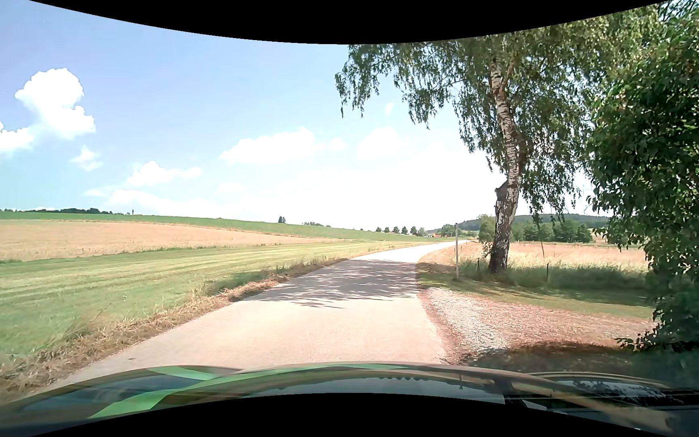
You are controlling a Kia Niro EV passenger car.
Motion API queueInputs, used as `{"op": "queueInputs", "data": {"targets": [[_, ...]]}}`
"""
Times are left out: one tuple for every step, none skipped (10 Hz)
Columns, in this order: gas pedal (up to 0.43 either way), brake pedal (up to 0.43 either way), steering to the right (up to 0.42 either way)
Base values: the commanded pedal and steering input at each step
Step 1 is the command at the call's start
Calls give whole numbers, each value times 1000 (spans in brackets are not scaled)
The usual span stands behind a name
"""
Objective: Follow the waypoints while adhering to traffic rules and regulations
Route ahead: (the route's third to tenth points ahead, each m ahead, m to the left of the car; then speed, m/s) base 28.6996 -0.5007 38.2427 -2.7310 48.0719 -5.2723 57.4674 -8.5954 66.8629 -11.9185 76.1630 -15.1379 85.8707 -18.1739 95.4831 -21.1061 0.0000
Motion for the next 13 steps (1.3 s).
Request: {"op": "queueInputs", "data": {"targets": [[0, 213, 10], [0, 213, 10], [0, 213, 10], [0, 213, 10], [0, 213, 10], [0, 213, 10], [0, 213, 10], [0, 213, 10], [0, 213, 10], [0, 213, 10], [0, 213, 10], [0, 213, 10], [0, 213, 10]]}}
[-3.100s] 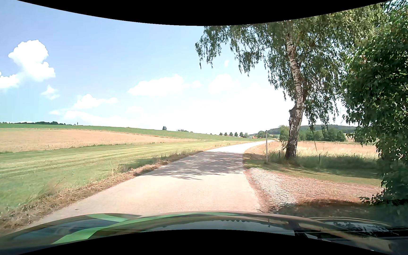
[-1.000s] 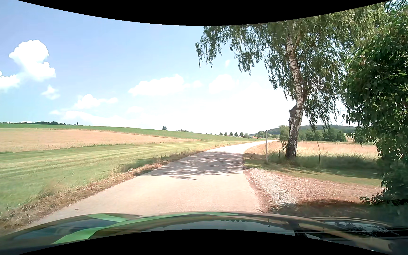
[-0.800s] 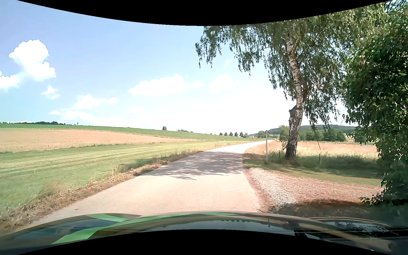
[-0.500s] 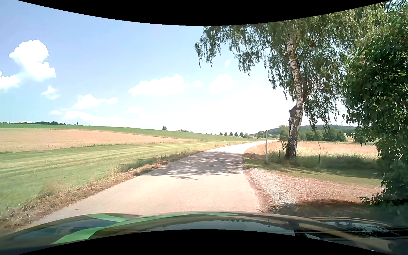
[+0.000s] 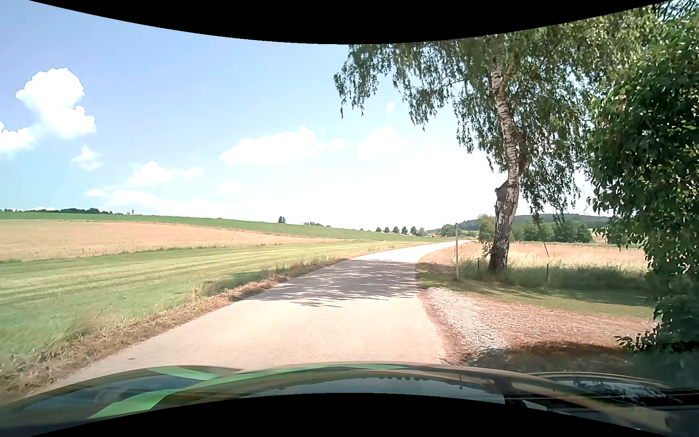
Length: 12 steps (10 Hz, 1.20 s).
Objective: Follow the waypoints while adhering to traffic rules and regulations
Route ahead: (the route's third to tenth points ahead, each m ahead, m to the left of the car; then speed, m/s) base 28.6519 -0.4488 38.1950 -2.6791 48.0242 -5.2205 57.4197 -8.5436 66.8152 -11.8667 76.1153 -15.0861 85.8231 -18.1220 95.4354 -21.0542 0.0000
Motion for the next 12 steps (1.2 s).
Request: {"op": "queueInputs", "data": {"targets": [[0, 213, 10], [0, 213, 10], [0, 213, 10], [0, 213, 10], [0, 213, 10], [0, 213, 10], [0, 213, 10], [0, 213, 10], [0, 213, 10], [0, 213, 10], [0, 213, 10], [0, 213, 10]]}}
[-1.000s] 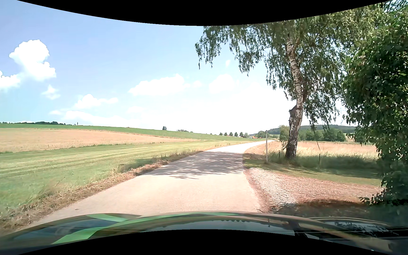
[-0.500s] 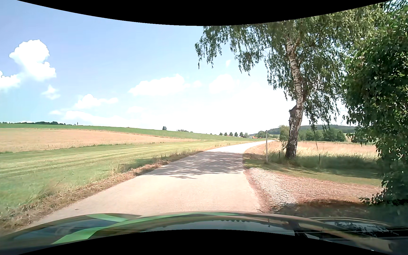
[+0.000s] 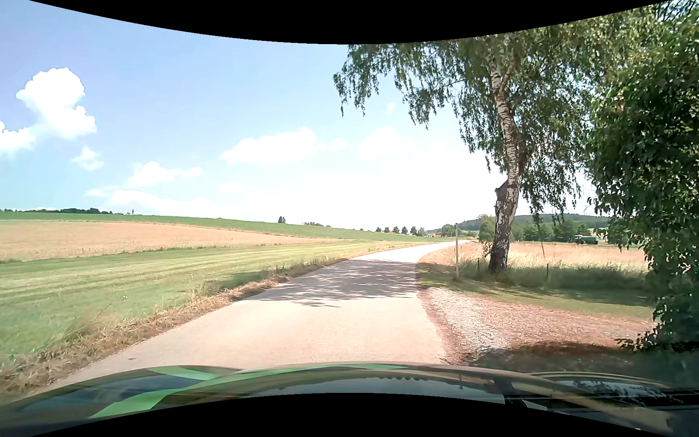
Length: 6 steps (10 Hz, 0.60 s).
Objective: Follow the waypoints while adhering to traffic rules and regulations
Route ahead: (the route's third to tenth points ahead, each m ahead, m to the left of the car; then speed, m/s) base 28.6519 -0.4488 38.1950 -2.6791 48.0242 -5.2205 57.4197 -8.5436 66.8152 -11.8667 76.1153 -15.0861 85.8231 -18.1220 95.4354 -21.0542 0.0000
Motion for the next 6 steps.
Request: {"op": "queueInputs", "data": {"targets": [[0, 213, 10], [0, 213, 10], [0, 213, 10], [0, 213, 10], [0, 213, 10], [0, 213, 10]]}}
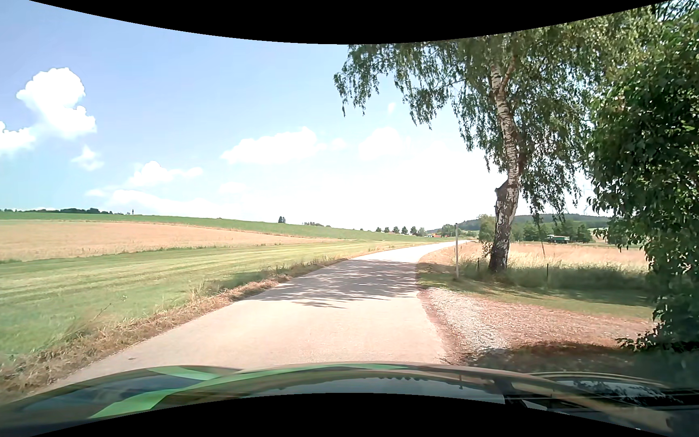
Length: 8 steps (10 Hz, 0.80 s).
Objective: Follow the waypoints while adhering to traffic rules and regulations
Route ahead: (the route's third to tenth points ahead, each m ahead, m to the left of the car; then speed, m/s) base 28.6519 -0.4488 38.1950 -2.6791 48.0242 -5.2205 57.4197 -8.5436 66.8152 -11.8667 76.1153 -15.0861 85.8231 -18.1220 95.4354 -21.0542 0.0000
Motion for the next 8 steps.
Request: {"op": "queueInputs", "data": {"targets": [[0, 213, 10], [0, 213, 10], [0, 213, 10], [0, 213, 10], [0, 213, 10], [0, 213, 10], [0, 213, 10], [0, 213, 10]]}}
